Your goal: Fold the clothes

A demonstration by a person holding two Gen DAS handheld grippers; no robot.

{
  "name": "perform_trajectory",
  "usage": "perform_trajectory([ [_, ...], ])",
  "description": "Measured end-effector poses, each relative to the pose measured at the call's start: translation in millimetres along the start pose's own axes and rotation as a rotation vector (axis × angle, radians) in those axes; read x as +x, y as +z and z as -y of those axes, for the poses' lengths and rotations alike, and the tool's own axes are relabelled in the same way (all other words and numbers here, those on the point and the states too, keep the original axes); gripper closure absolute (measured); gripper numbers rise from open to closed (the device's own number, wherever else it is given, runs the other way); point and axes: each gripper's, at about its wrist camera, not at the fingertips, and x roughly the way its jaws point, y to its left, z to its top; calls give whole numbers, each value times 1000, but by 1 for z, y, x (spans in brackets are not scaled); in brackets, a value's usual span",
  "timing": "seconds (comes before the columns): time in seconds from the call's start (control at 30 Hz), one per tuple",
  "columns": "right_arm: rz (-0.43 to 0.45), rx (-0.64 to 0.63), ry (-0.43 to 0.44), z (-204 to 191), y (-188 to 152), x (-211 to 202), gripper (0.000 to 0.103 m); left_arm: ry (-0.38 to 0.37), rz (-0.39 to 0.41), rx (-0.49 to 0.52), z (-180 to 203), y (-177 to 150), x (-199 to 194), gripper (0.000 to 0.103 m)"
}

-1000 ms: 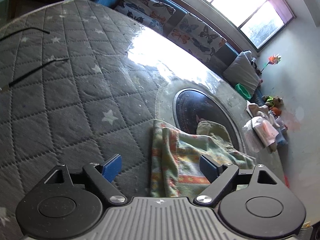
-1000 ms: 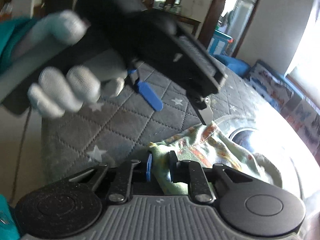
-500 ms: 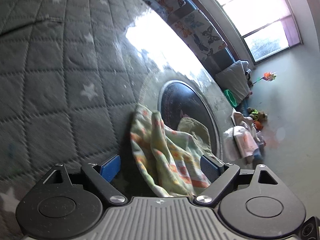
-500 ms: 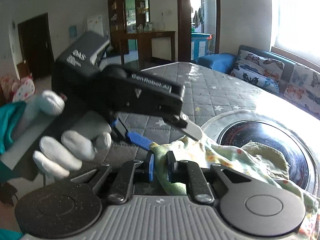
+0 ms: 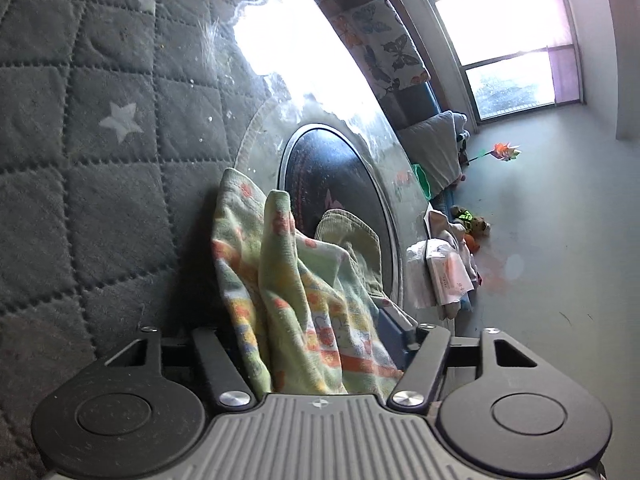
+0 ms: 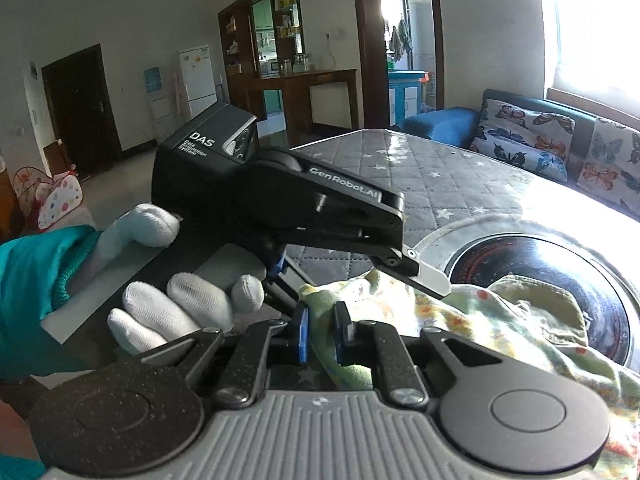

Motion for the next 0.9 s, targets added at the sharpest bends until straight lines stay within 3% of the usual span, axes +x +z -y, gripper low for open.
perform_trajectory([
  [0.1,1,-1,8,2,-2,1,92,3,-8,7,-2,1,3,54],
  [0.17,4,1,11,3,-2,2,92,4,-17,7,-5,0,5,68],
  [0.27,1,2,18,10,-2,8,89,3,-23,-5,-10,0,5,79],
  [0.47,15,25,10,18,-6,-10,79,5,-24,-2,-12,-1,5,82],
  [0.63,26,96,-131,48,-15,-34,72,13,-21,12,-11,-3,5,82],
  [0.9,-3,256,-450,133,-43,-68,60,32,-18,32,-6,-4,7,82],
])
